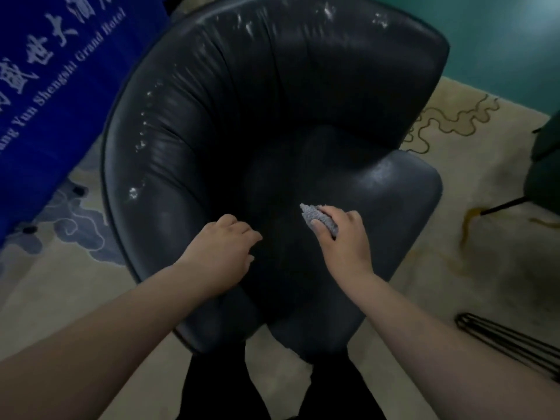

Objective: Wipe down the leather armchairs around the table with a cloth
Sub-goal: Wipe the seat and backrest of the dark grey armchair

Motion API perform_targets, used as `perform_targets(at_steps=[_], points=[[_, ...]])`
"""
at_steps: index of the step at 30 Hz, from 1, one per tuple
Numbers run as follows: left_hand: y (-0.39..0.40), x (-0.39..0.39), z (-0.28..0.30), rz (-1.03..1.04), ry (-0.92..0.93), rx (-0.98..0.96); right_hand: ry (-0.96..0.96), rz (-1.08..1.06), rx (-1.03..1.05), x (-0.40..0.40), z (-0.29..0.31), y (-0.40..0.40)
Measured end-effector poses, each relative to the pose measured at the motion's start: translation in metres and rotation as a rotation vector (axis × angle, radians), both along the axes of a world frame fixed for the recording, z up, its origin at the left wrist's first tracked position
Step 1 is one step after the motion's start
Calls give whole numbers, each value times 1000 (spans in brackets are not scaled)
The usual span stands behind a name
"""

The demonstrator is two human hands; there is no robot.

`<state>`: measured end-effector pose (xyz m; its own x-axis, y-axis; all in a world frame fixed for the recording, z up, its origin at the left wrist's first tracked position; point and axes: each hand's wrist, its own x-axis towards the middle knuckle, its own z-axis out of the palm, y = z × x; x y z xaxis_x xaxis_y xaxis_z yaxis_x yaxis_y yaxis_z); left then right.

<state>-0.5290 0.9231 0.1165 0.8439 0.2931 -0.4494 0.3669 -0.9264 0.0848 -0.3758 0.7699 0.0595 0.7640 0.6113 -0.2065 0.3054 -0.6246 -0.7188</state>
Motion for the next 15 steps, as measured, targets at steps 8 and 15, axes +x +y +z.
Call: perform_targets(at_steps=[8, 15], points=[[104, -32, 26, -104, -179, -35, -38, -234, 27, -74, 18, 44], [165, -61, 55, -126, -258, -12, -54, -347, 46, -126, 38, 64]])
